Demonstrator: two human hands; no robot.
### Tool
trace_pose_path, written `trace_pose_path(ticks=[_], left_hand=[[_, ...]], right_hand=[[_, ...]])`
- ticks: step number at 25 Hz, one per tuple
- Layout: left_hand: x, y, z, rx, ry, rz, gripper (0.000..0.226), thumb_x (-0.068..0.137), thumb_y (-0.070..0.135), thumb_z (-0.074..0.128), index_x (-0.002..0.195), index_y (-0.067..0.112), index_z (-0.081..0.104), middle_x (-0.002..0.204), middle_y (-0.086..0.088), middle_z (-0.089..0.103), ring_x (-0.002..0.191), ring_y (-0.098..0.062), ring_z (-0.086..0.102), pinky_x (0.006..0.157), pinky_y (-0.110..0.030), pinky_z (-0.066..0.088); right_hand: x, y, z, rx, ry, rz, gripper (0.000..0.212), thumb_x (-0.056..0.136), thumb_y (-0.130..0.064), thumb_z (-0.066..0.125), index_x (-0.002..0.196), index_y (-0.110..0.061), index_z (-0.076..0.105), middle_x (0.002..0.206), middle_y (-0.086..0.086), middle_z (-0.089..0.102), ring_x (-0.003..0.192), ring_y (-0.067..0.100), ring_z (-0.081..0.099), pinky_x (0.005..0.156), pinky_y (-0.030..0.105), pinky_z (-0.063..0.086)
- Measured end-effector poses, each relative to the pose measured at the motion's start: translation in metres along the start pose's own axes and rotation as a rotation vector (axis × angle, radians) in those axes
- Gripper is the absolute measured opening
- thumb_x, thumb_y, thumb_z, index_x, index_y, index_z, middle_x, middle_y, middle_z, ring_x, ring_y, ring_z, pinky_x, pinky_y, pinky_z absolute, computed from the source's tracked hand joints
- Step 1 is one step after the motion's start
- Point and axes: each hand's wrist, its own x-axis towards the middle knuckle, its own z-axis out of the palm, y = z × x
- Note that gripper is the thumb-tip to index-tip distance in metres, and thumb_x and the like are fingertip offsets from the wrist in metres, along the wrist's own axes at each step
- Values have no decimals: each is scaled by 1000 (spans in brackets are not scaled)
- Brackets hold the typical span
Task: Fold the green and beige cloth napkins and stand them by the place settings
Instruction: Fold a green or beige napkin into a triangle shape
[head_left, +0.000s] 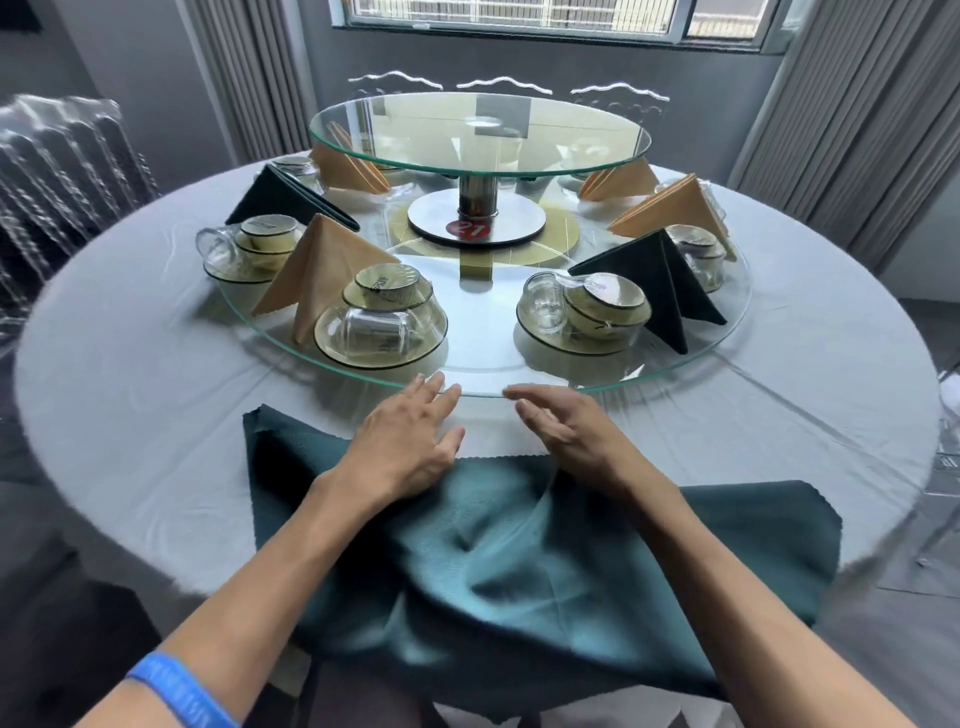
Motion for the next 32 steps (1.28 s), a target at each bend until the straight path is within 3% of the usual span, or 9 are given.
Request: trace_pose_path(ticks=[3,6,10,15,20,23,27,29,32], left_hand=[[-3,1,-2,19,-14,-10,64,100,46,44,156,26,21,166,2,8,152,-15,6,123,-34,10],[-27,13,4,-73,34,45,66,88,61,51,146,30,42,157,5,32,143,-16,31,117,-33,24],[-61,11,11,-268,-9,56,61,71,66,62,125,37,59,106,16,55,102,-5,55,91,-28,43],[-73,6,-4,-292,274,123,21,80,54,61,81,36,72,74,19,59,76,-3,53,72,-28,40],[-73,13,-44,-299,585,-92,11,84,27,75,74,28,70,50,5,43,48,-12,44,51,-29,36],[-37,14,-60,-426,326,-163,20,81,43,73,95,31,65,57,7,61,57,-12,59,62,-32,47],[5,0,-49,-210,-210,-59,98,49,76,60,133,26,58,111,-1,61,98,-21,60,89,-30,45],[2,-8,-29,-175,-291,14,82,52,72,62,124,32,63,110,5,53,101,-14,55,95,-27,43],[-15,-14,-6,-325,-138,53,27,71,44,78,94,33,69,70,13,55,65,-1,51,67,-26,39]], right_hand=[[-21,3,-20,76,173,122,31,92,-22,62,123,-23,64,121,-9,66,110,9,61,100,30,47],[-56,12,-43,-51,71,250,49,83,-36,73,128,-30,56,116,-11,63,98,13,62,93,32,47],[-79,17,-52,-200,-75,328,32,75,-35,78,104,-29,65,86,-10,66,73,12,55,72,29,42],[-99,6,-42,-450,435,101,4,83,-25,74,79,-27,76,71,-6,57,72,24,49,67,39,43],[-75,-29,-63,542,335,431,14,97,-18,57,89,-11,65,50,-1,59,41,14,52,41,20,41],[-26,-52,-83,663,326,383,17,100,-17,51,85,-14,59,64,3,70,52,13,61,50,22,49],[6,-68,-96,531,306,246,10,95,-13,59,85,-12,61,69,6,70,49,3,60,48,13,42],[-1,-65,-95,565,278,247,7,94,-14,61,87,-13,61,66,4,71,51,7,60,49,15,43],[-18,-51,-88,680,223,317,9,96,-15,57,88,-15,58,62,5,69,48,16,60,54,27,47]])
